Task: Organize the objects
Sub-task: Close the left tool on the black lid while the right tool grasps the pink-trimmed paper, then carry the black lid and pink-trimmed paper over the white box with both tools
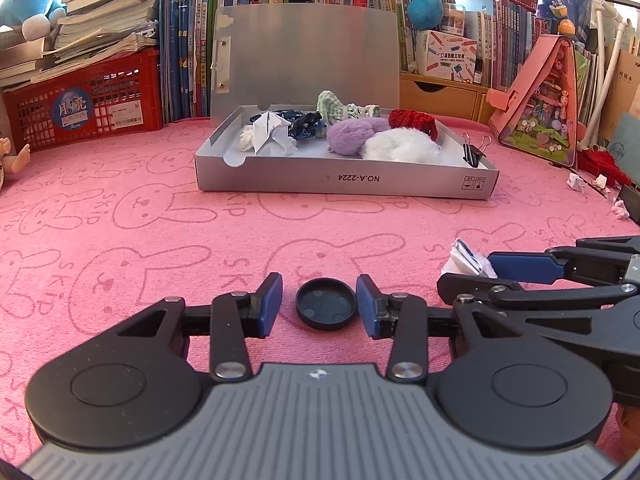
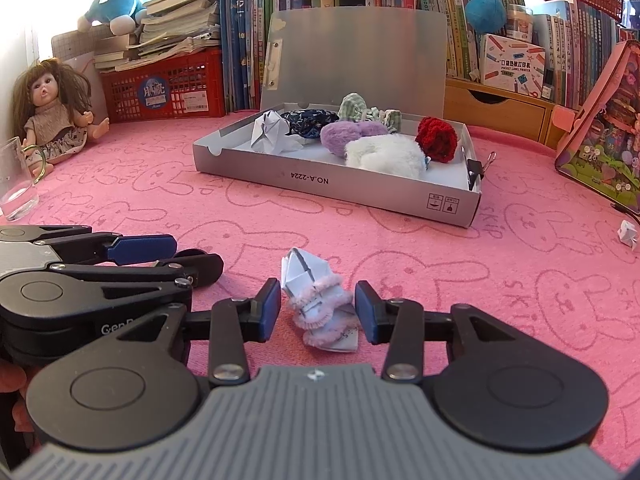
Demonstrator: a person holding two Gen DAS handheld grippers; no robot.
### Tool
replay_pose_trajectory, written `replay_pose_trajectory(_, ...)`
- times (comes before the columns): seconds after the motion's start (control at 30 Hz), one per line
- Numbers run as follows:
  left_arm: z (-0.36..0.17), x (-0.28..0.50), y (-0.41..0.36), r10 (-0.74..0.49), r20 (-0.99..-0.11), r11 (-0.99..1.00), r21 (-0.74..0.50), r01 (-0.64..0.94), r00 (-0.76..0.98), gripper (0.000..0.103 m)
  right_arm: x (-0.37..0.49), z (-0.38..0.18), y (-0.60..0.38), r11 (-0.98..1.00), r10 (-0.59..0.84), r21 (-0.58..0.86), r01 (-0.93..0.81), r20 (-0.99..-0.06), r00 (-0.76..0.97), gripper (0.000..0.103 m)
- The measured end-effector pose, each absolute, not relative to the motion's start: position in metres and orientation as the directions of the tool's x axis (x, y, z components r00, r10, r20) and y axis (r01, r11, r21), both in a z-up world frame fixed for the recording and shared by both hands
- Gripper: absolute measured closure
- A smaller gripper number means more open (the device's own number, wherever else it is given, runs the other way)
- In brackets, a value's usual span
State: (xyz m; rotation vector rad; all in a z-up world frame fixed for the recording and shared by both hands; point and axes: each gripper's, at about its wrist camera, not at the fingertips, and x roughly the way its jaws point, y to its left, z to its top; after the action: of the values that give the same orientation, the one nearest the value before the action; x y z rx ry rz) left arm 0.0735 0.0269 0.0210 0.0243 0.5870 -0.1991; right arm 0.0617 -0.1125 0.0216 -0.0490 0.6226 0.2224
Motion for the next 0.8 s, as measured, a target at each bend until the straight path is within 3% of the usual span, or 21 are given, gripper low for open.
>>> replay_pose_trajectory(0.37,0.022,0.076,0.027,-0.187,-0.56,0.978,-0.032,0.204,0.807,0.056,0.064,0.021,-0.113,0.979,0.182,0.034,-0.2,-0.583,0.792,0.056)
replay_pose_trajectory(0.43,0.024,0.079,0.028,-0.198,-0.568,0.977,-0.044,0.211,0.799,0.057,0.065,0.022,-0.114,0.981,0.177,0.039,-0.191,-0.584,0.792,0.057)
replay_pose_trajectory(0.53,0.026,0.079,0.031,-0.208,-0.567,0.976,-0.067,0.208,0.797,0.065,0.065,0.022,-0.116,0.982,0.174,0.044,-0.183,-0.583,0.793,0.06)
replay_pose_trajectory(0.8,0.024,0.068,0.024,-0.19,-0.547,0.975,-0.008,0.221,0.815,0.065,0.064,0.024,-0.123,0.984,0.171,0.064,-0.164,-0.576,0.799,0.068)
